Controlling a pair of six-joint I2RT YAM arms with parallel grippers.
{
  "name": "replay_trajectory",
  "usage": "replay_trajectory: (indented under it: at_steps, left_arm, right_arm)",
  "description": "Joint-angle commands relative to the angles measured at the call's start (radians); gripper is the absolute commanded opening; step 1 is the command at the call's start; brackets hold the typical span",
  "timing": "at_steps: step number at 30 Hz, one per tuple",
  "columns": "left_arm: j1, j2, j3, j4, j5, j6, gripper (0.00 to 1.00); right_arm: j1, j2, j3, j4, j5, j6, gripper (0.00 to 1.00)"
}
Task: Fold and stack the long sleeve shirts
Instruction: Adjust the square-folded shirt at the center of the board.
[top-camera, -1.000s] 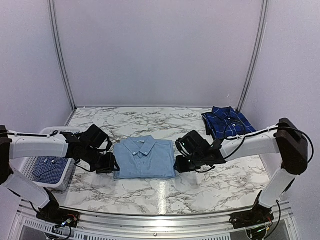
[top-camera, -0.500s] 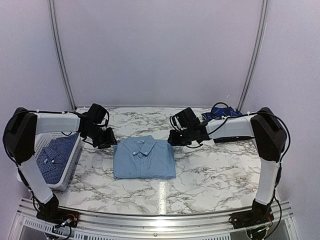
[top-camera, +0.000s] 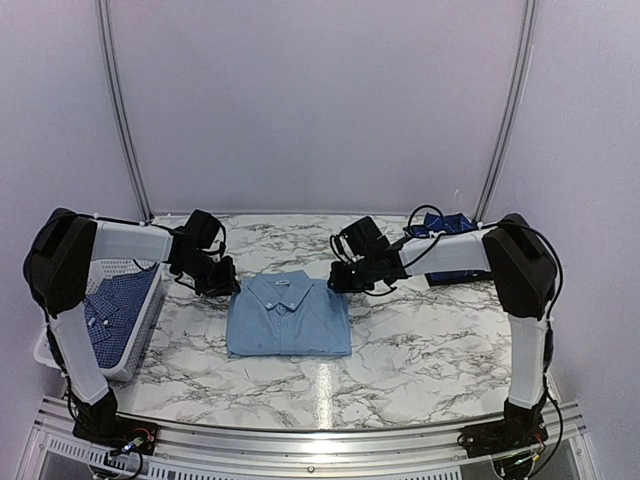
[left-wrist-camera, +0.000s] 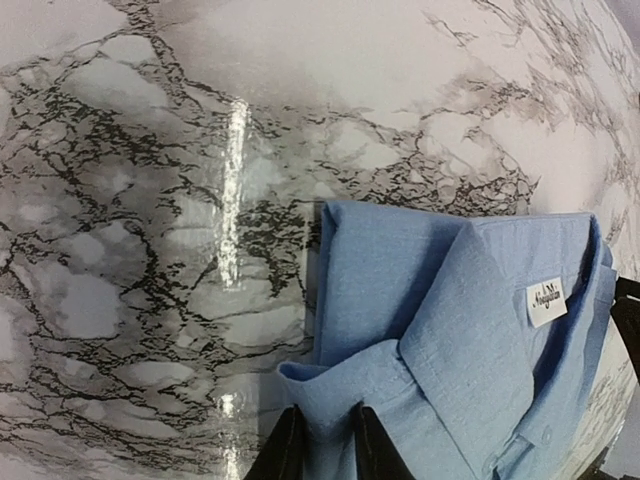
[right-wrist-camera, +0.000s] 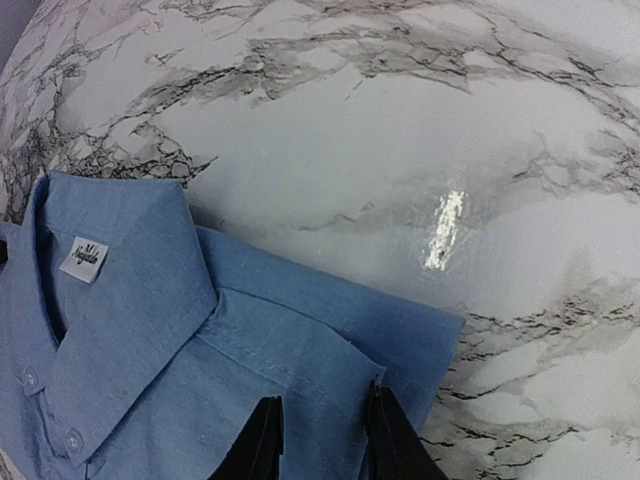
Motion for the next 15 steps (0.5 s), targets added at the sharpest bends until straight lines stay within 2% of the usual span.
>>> replay_trajectory:
  at_steps: [1, 6, 15]
  left_arm:
    - [0.003, 0.018, 0.027, 0.033, 0.026, 0.005, 0.17]
    - [0.004, 0.015, 0.023, 0.039, 0.029, 0.005, 0.09]
    - [0.004, 0.022, 0.032, 0.038, 0.038, 0.01, 0.0]
  right_arm:
    - [-0.004, 0.019, 0.046, -0.029, 0.028, -0.007, 0.25]
    - [-0.005, 0.028, 0.064, -0.05, 0.071, -0.014, 0.25]
    - [-0.004, 0.069, 0.113, -0.065, 0.075, -0.017, 0.24]
